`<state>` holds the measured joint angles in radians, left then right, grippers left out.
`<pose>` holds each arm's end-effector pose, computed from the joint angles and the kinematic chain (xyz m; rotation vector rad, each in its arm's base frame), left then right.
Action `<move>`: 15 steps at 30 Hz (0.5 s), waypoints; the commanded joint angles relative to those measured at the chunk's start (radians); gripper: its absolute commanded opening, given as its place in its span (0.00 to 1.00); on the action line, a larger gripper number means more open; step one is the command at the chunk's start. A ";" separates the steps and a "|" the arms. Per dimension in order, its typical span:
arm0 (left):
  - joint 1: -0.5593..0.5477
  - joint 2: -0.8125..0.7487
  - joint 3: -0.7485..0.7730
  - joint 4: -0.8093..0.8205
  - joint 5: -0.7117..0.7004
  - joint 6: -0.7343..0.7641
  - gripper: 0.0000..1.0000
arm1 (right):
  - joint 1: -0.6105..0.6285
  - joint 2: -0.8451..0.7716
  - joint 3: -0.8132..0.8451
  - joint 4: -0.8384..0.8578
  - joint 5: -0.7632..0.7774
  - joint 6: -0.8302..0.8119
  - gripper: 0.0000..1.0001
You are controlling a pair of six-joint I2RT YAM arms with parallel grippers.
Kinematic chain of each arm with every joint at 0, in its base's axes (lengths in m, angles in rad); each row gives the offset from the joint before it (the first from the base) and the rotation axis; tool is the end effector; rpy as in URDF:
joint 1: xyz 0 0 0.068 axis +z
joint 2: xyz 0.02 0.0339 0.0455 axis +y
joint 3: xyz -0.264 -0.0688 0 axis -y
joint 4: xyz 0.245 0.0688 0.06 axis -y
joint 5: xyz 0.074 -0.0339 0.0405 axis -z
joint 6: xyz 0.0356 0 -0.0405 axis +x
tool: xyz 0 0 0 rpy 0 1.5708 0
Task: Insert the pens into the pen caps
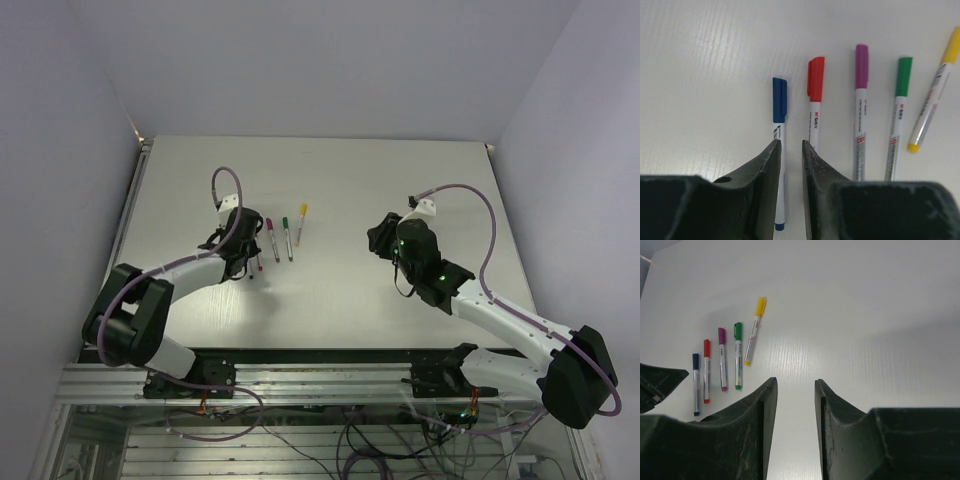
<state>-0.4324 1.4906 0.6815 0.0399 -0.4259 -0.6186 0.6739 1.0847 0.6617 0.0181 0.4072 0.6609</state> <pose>0.2675 -0.1073 0.1667 -0.4141 2.2191 -0.0573 0.1985 0.1405 0.2590 0.2533 1.9553 0.4805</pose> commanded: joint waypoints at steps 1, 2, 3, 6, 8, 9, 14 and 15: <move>0.011 -0.073 0.032 -0.028 0.002 0.011 0.33 | -0.003 -0.008 -0.006 0.031 0.003 -0.009 0.35; 0.011 -0.088 0.031 -0.033 0.002 0.012 0.33 | -0.003 -0.012 -0.009 0.031 0.008 -0.010 0.35; 0.011 -0.104 0.030 -0.043 0.001 0.014 0.33 | -0.003 -0.019 -0.013 0.031 0.016 -0.012 0.35; 0.011 -0.155 0.027 -0.072 -0.006 0.019 0.32 | -0.004 -0.054 -0.027 0.027 0.039 -0.029 0.38; 0.011 -0.191 0.017 -0.091 -0.013 0.027 0.32 | -0.003 -0.082 -0.041 0.016 0.062 -0.029 0.47; 0.011 -0.210 0.011 -0.100 -0.014 0.029 0.31 | -0.003 -0.092 -0.045 0.004 0.075 -0.031 0.52; 0.011 -0.337 -0.033 -0.137 -0.025 0.012 0.31 | -0.003 -0.116 -0.035 -0.076 0.110 -0.030 0.66; 0.011 -0.360 -0.039 -0.148 -0.038 0.007 0.31 | -0.003 -0.112 -0.025 -0.113 0.129 -0.015 0.67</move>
<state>-0.4324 1.2148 0.6701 -0.0563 -0.4274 -0.6064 0.6735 0.9833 0.6254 -0.0002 0.4656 0.6350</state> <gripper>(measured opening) 0.310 0.648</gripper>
